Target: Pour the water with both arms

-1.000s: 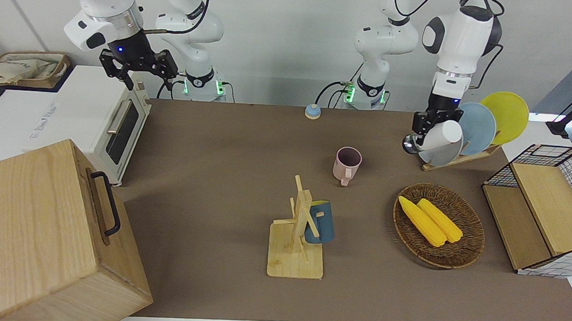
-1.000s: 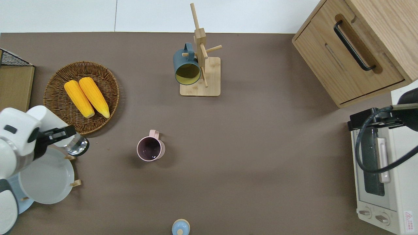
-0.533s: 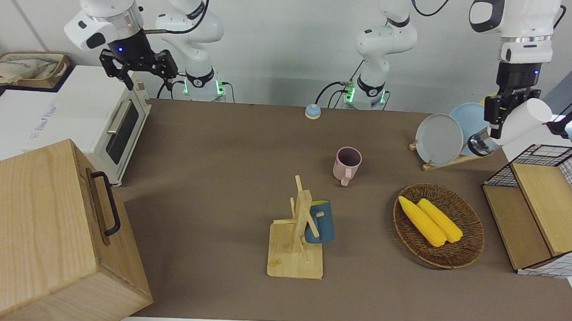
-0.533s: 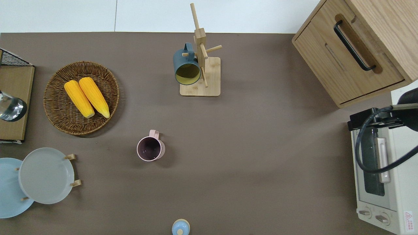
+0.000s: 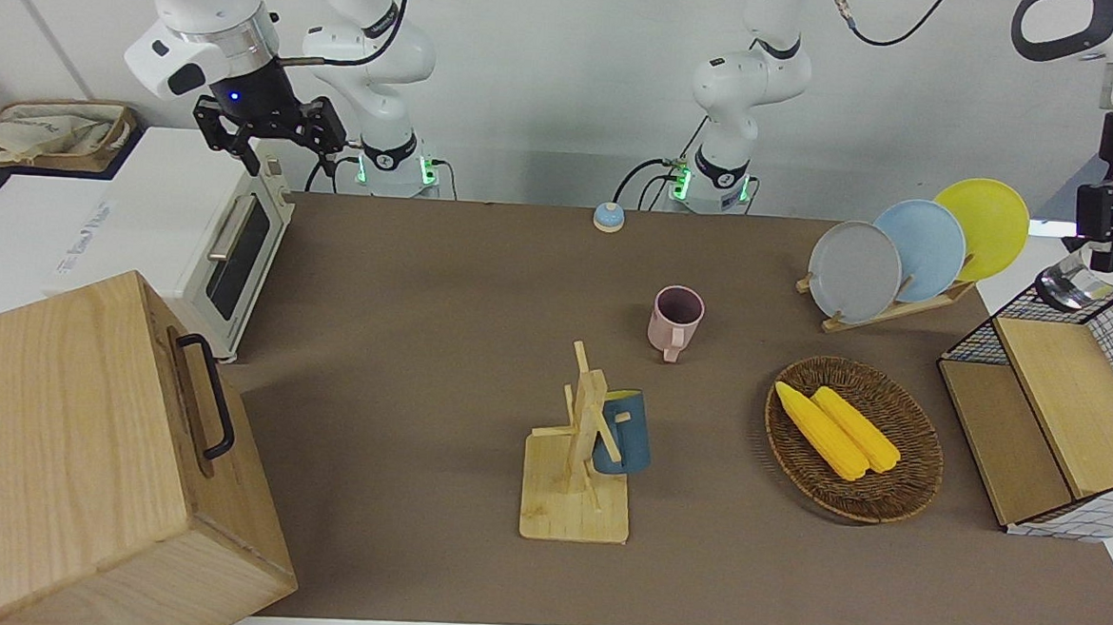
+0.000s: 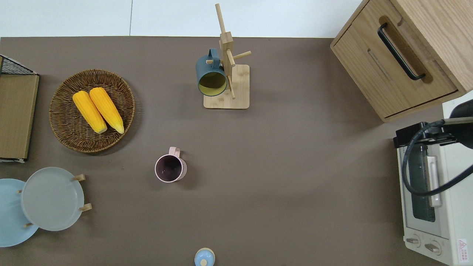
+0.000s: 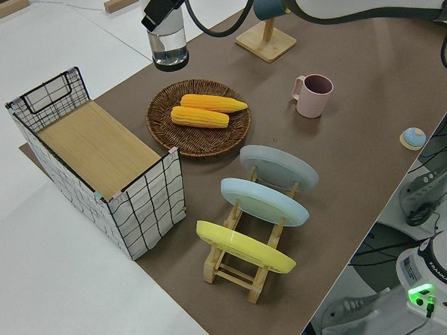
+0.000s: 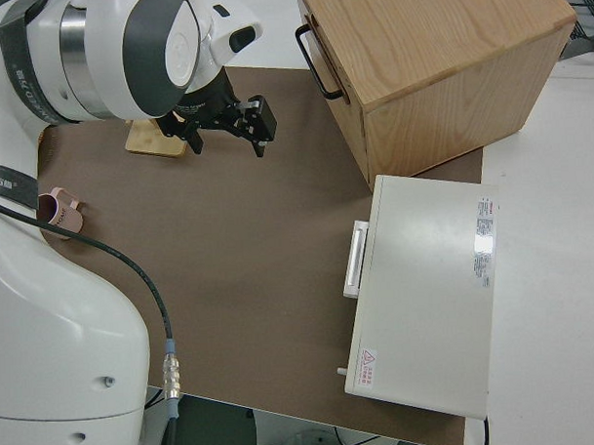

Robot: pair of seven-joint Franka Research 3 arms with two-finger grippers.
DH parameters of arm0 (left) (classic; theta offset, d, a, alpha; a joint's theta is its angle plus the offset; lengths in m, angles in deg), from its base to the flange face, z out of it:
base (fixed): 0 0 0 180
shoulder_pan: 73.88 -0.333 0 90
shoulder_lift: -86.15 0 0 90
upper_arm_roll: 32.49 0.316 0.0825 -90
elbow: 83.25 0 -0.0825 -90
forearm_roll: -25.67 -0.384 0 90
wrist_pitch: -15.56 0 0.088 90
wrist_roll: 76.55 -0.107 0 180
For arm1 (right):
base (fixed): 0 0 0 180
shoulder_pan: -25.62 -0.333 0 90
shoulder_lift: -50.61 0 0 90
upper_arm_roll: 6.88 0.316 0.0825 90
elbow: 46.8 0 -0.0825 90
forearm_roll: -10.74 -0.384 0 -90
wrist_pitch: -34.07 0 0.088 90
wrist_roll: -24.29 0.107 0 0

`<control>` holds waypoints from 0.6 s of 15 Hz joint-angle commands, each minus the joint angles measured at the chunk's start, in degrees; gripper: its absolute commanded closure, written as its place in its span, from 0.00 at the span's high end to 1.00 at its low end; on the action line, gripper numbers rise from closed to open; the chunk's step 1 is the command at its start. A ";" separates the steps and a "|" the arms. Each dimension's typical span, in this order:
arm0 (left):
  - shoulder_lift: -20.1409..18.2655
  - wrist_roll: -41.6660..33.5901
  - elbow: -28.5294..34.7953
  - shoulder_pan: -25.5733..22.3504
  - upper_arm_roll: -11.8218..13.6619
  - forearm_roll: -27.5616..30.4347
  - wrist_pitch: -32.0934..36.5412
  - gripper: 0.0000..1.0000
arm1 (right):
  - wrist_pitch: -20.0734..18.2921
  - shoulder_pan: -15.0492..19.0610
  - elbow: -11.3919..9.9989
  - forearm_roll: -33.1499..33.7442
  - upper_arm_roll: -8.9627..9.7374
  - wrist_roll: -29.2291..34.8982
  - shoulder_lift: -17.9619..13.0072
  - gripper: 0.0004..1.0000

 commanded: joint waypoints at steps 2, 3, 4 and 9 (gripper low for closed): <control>8.67 -14.17 -9.27 -0.38 5.43 11.93 0.07 0.00 | 0.66 0.16 -1.49 -1.15 -0.15 -1.28 -1.06 0.99; 9.81 -16.64 -10.15 -0.47 6.40 13.78 -0.02 0.00 | 0.66 0.16 -1.49 -1.15 -0.15 -1.28 -1.06 0.99; 10.95 -18.84 -10.77 -0.99 7.11 15.37 -0.02 0.00 | 0.66 0.16 -1.49 -1.15 -0.15 -1.28 -1.06 0.99; 14.48 -30.00 -10.95 -3.80 7.11 22.75 -3.35 0.00 | 0.66 0.16 -1.49 -1.15 -0.15 -1.28 -1.06 0.99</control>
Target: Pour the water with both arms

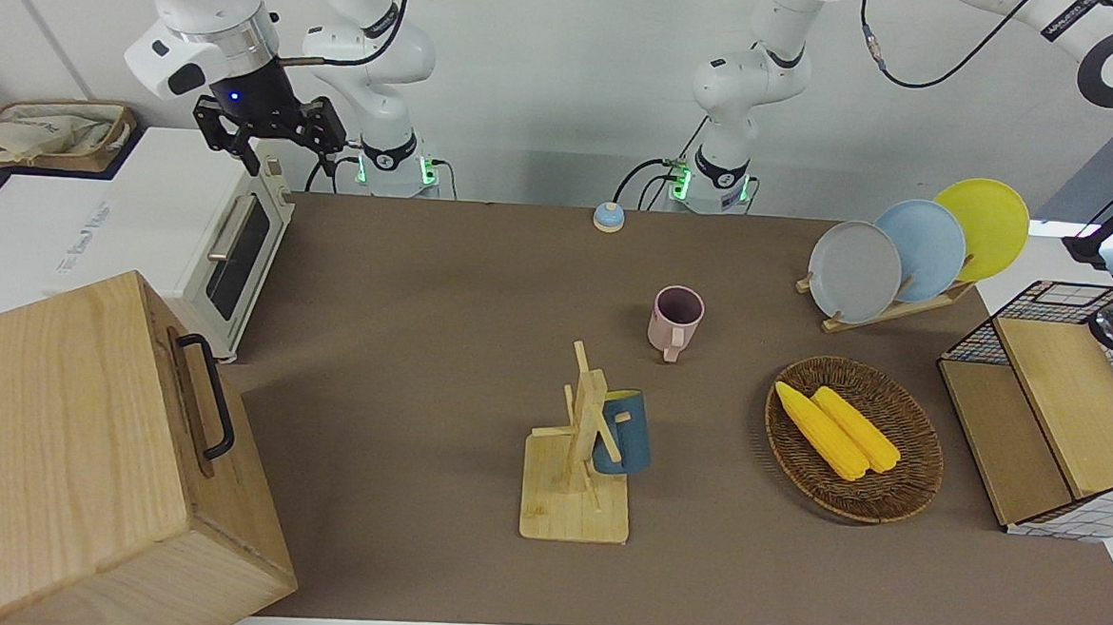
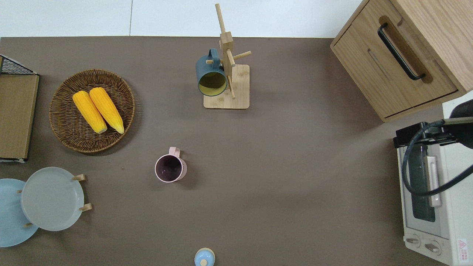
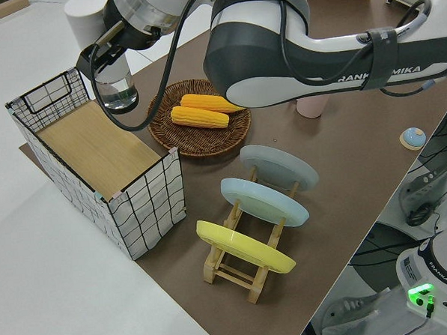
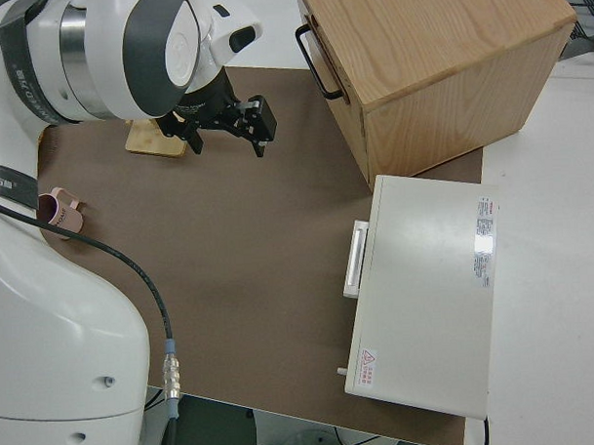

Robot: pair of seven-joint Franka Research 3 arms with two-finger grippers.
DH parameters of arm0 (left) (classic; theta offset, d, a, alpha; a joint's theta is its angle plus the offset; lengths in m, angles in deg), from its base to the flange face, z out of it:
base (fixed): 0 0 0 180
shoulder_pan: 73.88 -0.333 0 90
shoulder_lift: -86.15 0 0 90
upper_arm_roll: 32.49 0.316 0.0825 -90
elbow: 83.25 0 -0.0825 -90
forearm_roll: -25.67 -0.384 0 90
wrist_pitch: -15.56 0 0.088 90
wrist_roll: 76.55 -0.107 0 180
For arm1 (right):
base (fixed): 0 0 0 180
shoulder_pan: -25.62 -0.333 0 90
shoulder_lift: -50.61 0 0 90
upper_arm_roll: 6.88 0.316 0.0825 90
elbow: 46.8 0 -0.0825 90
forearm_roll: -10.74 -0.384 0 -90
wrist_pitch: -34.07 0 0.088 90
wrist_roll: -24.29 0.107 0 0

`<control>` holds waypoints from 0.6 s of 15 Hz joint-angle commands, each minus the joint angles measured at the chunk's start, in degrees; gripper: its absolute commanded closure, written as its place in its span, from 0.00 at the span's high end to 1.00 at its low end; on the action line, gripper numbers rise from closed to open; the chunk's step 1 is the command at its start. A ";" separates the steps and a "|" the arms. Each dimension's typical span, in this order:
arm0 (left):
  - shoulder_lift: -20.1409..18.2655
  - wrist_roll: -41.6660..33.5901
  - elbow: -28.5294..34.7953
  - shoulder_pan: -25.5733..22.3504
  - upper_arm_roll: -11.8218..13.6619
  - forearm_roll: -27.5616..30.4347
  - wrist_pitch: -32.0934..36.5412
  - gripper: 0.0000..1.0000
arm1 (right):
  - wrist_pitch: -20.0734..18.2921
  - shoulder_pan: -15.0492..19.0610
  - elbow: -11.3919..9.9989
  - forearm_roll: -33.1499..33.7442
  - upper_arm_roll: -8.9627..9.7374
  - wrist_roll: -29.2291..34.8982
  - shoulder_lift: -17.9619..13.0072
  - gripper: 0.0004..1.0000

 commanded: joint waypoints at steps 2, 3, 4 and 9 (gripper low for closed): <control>4.12 -11.25 -3.01 -2.29 -0.17 7.33 -3.51 0.00 | 0.66 0.16 -1.49 -1.15 -0.15 -1.28 -1.06 0.99; 4.73 -14.15 -2.93 -2.73 -0.26 8.82 -4.04 0.00 | 0.66 0.16 -1.49 -1.15 -0.15 -1.28 -1.06 0.99; 5.52 -16.70 -2.93 -3.09 -0.26 10.58 -4.57 0.00 | 0.66 0.16 -1.49 -1.15 -0.15 -1.28 -1.06 0.99; 7.55 -23.49 -0.74 -3.35 -0.79 15.86 -10.19 0.00 | 0.66 0.16 -1.49 -1.15 -0.15 -1.28 -1.06 0.99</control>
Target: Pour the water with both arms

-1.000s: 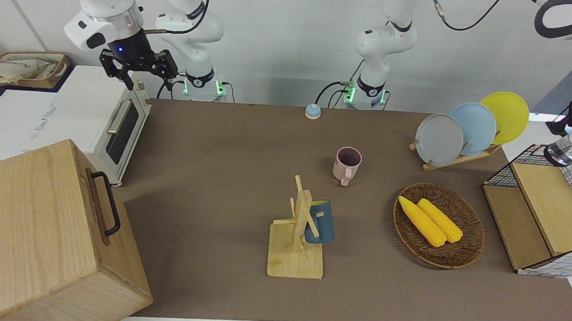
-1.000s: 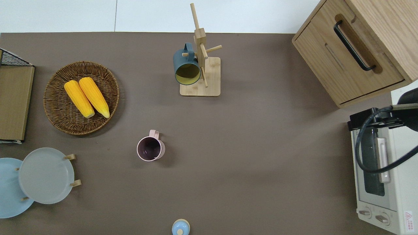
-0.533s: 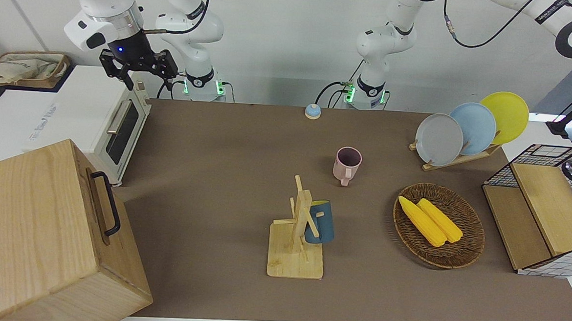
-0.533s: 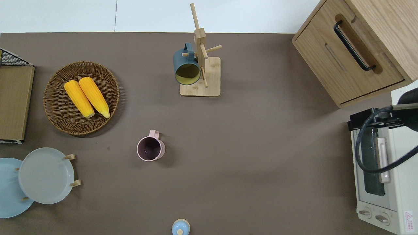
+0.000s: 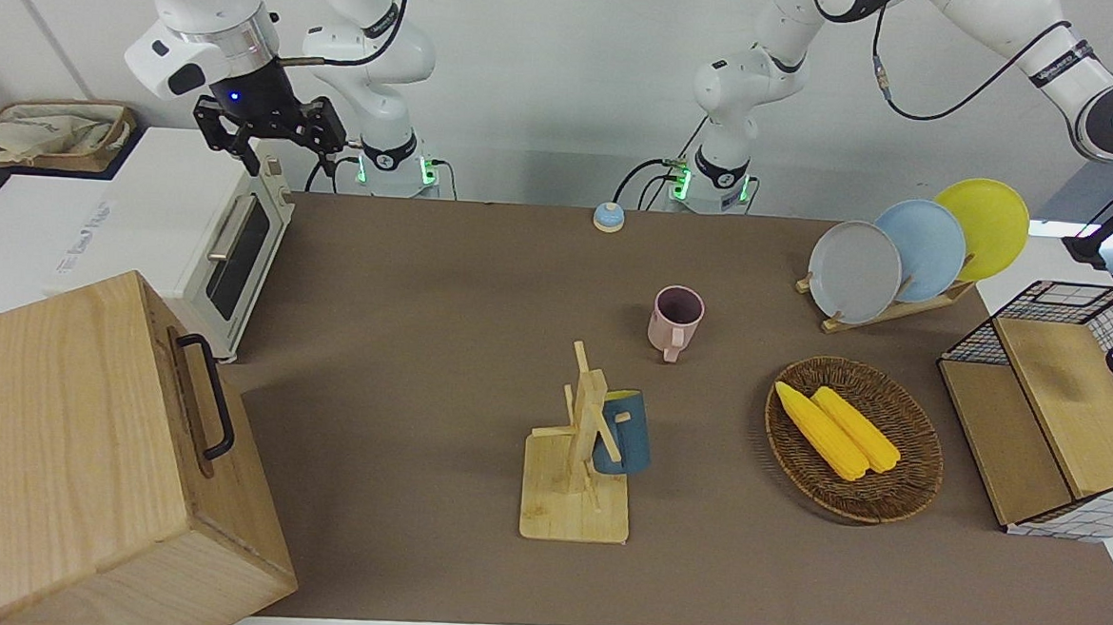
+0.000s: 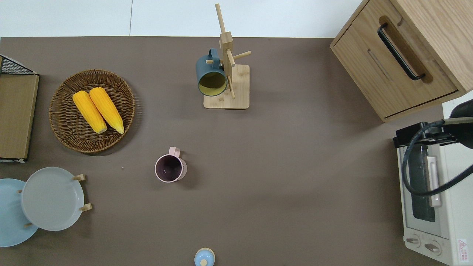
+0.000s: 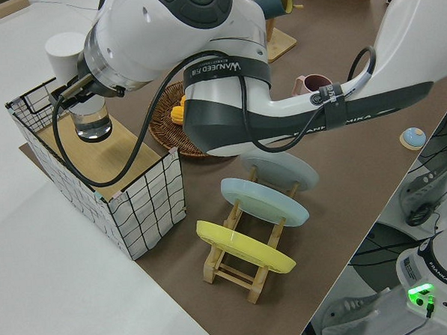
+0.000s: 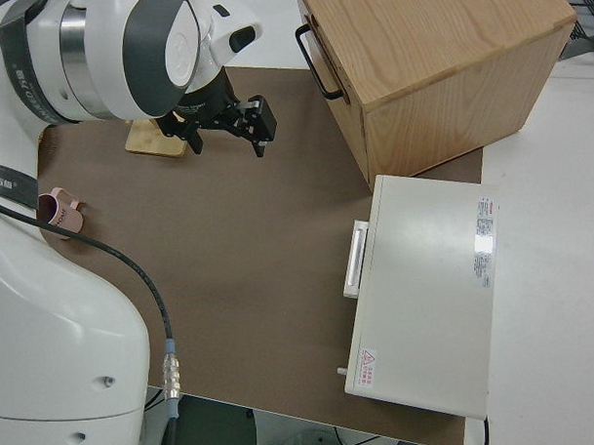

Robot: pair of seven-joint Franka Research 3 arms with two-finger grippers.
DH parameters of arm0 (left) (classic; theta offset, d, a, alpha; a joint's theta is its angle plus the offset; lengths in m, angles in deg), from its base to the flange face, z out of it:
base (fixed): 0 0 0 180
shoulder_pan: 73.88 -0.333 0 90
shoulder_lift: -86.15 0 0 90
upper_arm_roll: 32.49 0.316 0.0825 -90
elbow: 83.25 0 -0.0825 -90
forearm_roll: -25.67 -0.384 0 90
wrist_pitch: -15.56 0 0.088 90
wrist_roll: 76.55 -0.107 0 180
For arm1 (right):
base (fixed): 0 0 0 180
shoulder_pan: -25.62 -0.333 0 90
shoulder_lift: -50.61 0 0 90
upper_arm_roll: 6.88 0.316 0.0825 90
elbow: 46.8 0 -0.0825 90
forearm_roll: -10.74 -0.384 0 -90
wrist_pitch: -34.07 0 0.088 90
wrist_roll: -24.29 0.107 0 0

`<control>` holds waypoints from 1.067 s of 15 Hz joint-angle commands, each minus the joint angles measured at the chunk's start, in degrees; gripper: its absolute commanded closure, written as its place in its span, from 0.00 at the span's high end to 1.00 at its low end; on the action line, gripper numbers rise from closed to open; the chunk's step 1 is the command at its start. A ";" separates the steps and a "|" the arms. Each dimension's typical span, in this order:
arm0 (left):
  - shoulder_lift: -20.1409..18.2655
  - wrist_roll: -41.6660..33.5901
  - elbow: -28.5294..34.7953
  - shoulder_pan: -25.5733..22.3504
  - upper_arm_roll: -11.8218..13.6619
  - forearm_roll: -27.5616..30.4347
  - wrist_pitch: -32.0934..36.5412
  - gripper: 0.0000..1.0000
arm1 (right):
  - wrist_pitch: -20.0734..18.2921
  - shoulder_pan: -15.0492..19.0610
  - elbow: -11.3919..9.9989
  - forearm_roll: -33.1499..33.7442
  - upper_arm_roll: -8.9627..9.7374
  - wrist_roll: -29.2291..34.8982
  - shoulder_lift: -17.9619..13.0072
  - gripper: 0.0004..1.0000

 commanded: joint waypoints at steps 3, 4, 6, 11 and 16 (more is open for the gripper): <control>2.70 -3.72 0.26 -0.31 -1.32 4.14 -4.39 0.00 | 0.66 0.16 -1.49 -1.15 -0.15 -1.28 -1.06 0.99; 3.23 -3.72 0.26 -0.40 -1.32 4.14 -4.39 0.00 | 0.66 0.16 -1.49 -1.15 -0.15 -1.28 -1.06 0.99; 3.49 -3.81 0.43 -0.40 -1.32 5.97 -4.30 0.00 | 0.66 0.16 -1.49 -1.15 -0.15 -1.28 -1.06 0.99; 4.90 -4.95 1.31 -0.49 -1.33 7.04 -4.30 0.00 | 0.66 0.16 -1.49 -1.15 -0.15 -1.28 -1.06 0.99; 5.96 -5.57 1.05 -0.49 -1.32 7.04 -4.30 0.35 | 0.57 0.16 -1.49 -1.15 -0.15 -1.28 -1.06 0.99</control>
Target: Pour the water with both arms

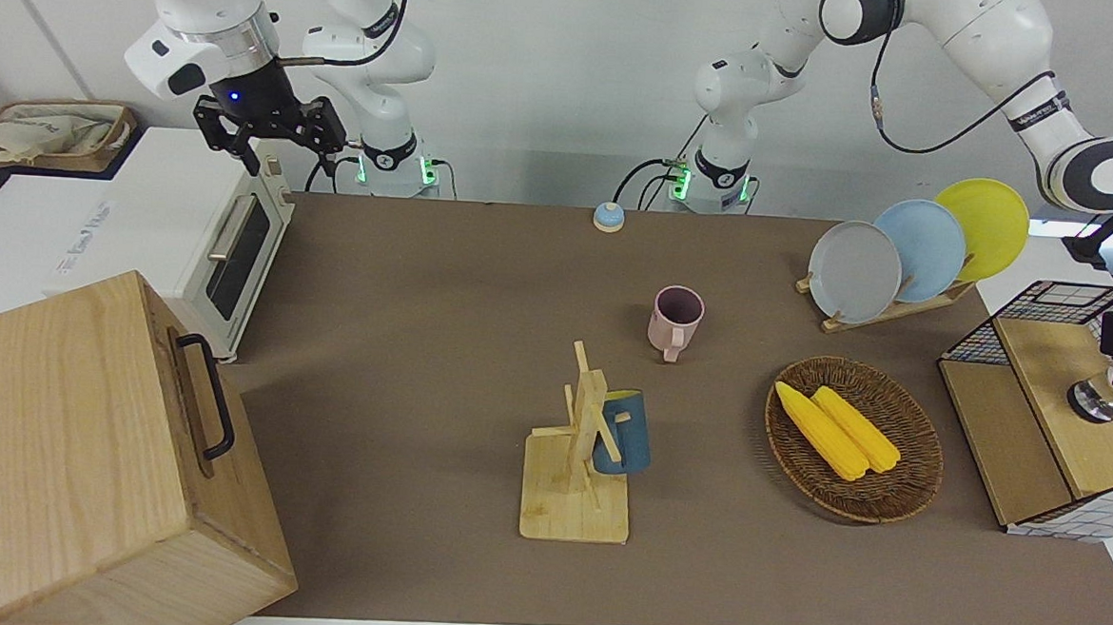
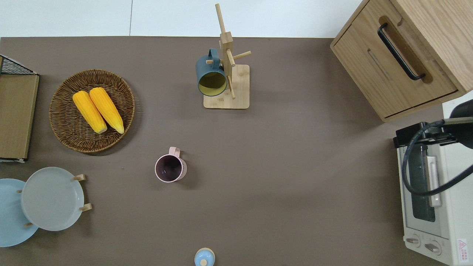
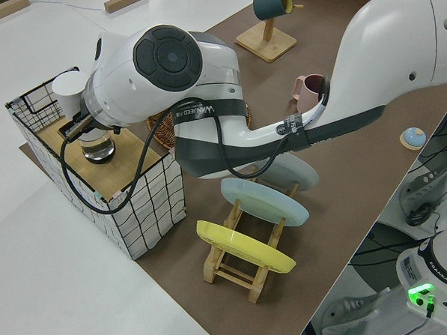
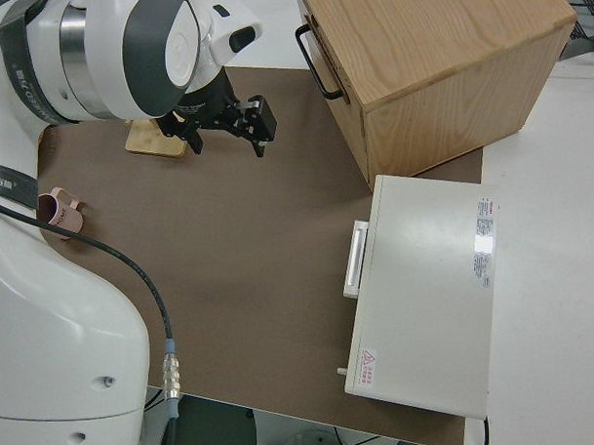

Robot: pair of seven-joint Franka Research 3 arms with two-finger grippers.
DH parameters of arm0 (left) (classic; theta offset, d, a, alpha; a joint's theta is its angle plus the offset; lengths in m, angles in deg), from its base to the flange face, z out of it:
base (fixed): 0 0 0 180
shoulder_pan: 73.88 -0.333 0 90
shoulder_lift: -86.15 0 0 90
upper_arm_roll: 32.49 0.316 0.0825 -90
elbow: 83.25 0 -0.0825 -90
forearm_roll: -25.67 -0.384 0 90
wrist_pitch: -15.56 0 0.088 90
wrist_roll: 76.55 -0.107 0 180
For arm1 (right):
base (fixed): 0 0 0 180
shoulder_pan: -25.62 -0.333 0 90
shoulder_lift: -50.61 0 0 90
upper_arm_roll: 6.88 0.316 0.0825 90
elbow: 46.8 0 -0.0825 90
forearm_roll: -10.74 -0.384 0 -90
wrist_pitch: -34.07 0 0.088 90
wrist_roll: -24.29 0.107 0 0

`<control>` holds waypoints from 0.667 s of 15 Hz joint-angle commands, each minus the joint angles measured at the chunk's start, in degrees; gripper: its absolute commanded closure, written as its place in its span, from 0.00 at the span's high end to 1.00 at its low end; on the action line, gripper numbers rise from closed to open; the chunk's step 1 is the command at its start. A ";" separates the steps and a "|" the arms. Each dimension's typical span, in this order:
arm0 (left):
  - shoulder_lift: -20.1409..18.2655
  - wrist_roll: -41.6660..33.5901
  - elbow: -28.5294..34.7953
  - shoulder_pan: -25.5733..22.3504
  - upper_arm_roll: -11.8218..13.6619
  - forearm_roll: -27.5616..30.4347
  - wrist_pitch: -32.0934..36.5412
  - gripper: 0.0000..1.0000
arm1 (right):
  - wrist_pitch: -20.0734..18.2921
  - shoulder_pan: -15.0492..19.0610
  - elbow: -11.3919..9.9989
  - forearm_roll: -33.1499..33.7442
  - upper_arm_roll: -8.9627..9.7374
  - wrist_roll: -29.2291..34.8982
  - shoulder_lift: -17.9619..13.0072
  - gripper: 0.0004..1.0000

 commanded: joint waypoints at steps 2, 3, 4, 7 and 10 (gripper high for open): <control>0.38 -2.40 0.02 -0.40 -0.42 1.46 -1.49 0.86 | 0.66 0.16 -1.49 -1.15 -0.15 -1.28 -1.06 0.99; 0.30 -2.31 0.02 -0.49 -0.42 1.46 -1.49 1.00 | 0.66 0.16 -1.49 -1.15 -0.15 -1.28 -1.06 0.99; 0.30 -2.14 -0.16 -0.58 -0.33 1.37 -1.14 1.00 | 0.66 0.16 -1.49 -1.15 -0.15 -1.28 -1.06 0.99; -0.23 -1.35 -0.60 -0.66 0.54 0.58 1.31 1.00 | 0.66 0.16 -1.49 -1.15 -0.15 -1.28 -1.06 0.99; -0.58 3.82 -1.65 -0.67 2.30 -3.09 7.90 1.00 | 0.66 0.16 -1.49 -1.15 -0.15 -1.28 -1.06 0.99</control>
